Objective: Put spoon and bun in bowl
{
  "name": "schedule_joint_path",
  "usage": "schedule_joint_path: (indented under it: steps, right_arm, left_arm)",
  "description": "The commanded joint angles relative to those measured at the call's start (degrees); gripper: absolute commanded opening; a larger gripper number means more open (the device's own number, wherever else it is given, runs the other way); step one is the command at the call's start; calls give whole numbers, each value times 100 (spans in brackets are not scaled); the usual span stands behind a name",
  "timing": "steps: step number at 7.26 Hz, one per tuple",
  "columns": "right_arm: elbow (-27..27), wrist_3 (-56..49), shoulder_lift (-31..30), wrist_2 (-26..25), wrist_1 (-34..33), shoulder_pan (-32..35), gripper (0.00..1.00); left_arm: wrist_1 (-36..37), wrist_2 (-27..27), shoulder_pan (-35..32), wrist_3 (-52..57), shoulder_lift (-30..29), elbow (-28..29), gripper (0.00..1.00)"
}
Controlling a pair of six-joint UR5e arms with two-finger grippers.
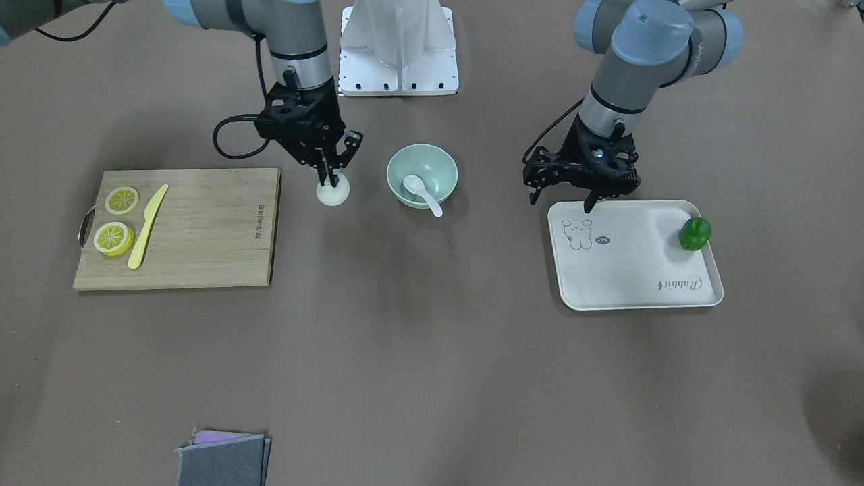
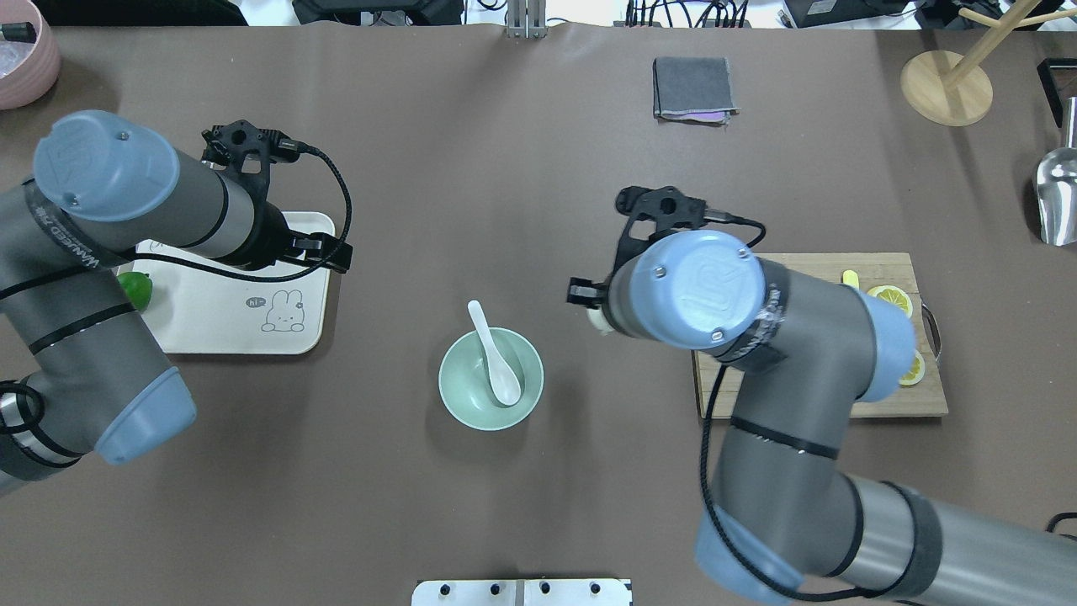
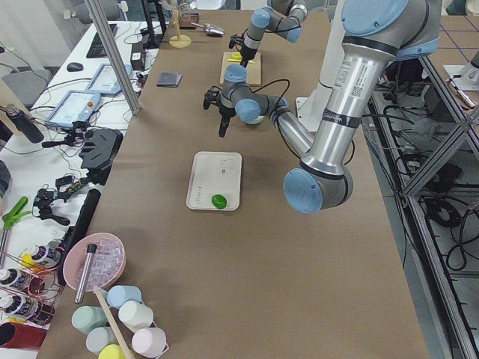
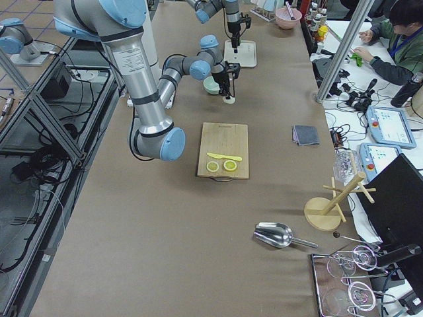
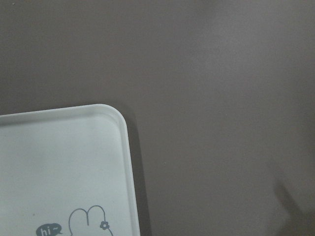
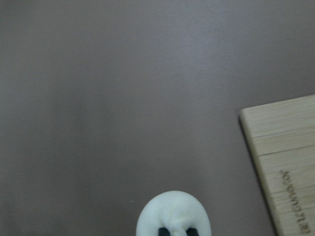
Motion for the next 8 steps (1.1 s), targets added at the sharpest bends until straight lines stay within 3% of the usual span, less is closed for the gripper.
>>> schedule_joint_path:
  steps: [1,3,4,5,6,8]
  right_arm:
    - [-257,73,647,-272,-46,-607,0]
    - [-618,64,983,-326,41,-785,0]
    - [-645,73,984,-326,250,-829,15]
    - [-723,90,984,-326,522,-838,68]
    - [-785,82,975,-326,568,-838,99]
    - [-672,-6,975,-143,569,-577,100]
  left_arm:
    - [0,-124,11,-7,-2,31,98]
    - [0,-134,20,-7,-28,110,98]
    - [0,-134,29,-7,-107,215,98]
    - [0,-134,29,-7,-125,242,98]
    - [0,-125,29,-7,-134,234,98]
    - [0,-169,3,2,-134,207,98]
